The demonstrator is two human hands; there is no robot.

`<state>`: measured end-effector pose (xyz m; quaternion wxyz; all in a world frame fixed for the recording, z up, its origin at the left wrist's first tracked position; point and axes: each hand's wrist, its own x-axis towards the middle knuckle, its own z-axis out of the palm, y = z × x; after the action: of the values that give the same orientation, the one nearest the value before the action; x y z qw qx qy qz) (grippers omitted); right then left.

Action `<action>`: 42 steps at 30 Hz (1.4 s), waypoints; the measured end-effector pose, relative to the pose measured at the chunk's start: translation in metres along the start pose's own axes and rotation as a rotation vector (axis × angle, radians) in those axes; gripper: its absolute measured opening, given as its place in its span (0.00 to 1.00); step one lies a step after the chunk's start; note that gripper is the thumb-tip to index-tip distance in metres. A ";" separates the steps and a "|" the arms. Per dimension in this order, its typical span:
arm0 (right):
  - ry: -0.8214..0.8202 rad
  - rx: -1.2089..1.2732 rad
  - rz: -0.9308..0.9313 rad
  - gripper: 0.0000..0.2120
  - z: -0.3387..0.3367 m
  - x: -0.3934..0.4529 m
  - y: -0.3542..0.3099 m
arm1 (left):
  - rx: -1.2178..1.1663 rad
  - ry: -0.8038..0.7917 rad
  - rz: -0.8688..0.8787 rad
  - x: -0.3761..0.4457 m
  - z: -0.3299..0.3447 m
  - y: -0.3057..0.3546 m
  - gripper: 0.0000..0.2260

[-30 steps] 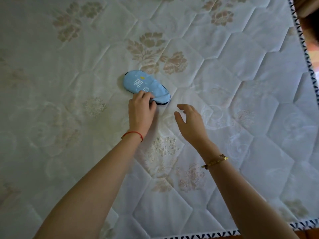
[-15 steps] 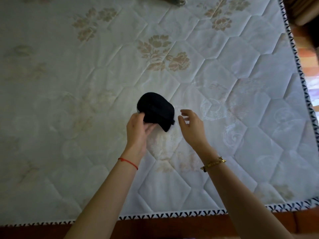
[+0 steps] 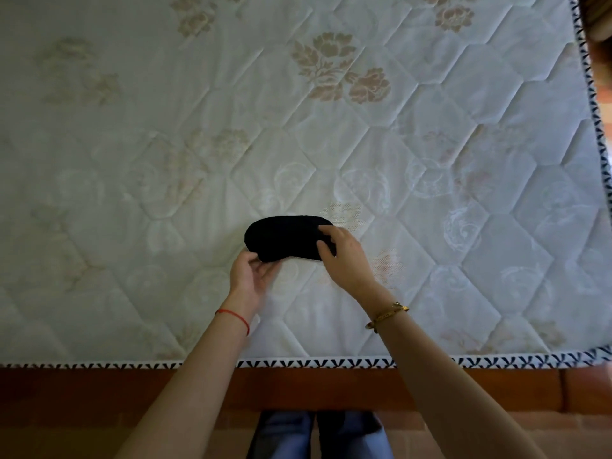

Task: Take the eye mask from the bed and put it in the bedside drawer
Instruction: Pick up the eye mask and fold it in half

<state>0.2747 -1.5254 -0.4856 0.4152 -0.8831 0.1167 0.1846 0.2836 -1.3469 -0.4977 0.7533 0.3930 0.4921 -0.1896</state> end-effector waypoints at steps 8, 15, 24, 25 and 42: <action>-0.141 -0.133 -0.050 0.24 0.038 -0.005 -0.024 | 0.423 0.011 0.211 0.007 -0.019 0.011 0.06; -0.158 -0.045 0.007 0.27 0.054 -0.007 -0.031 | 0.521 -0.090 0.191 0.009 -0.024 0.021 0.07; -0.013 0.377 0.202 0.16 0.042 -0.008 -0.034 | 0.632 -0.319 0.241 -0.014 -0.015 0.013 0.14; 0.016 0.377 0.196 0.15 0.041 -0.009 -0.033 | 0.644 -0.337 0.243 -0.017 -0.011 0.011 0.16; 0.219 0.127 0.280 0.10 0.006 0.012 0.014 | 1.026 -0.174 0.578 -0.012 0.018 -0.023 0.18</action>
<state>0.2792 -1.5302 -0.5043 0.4249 -0.8452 0.2946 0.1357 0.2738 -1.3763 -0.4924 0.5256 0.8080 0.1470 -0.2220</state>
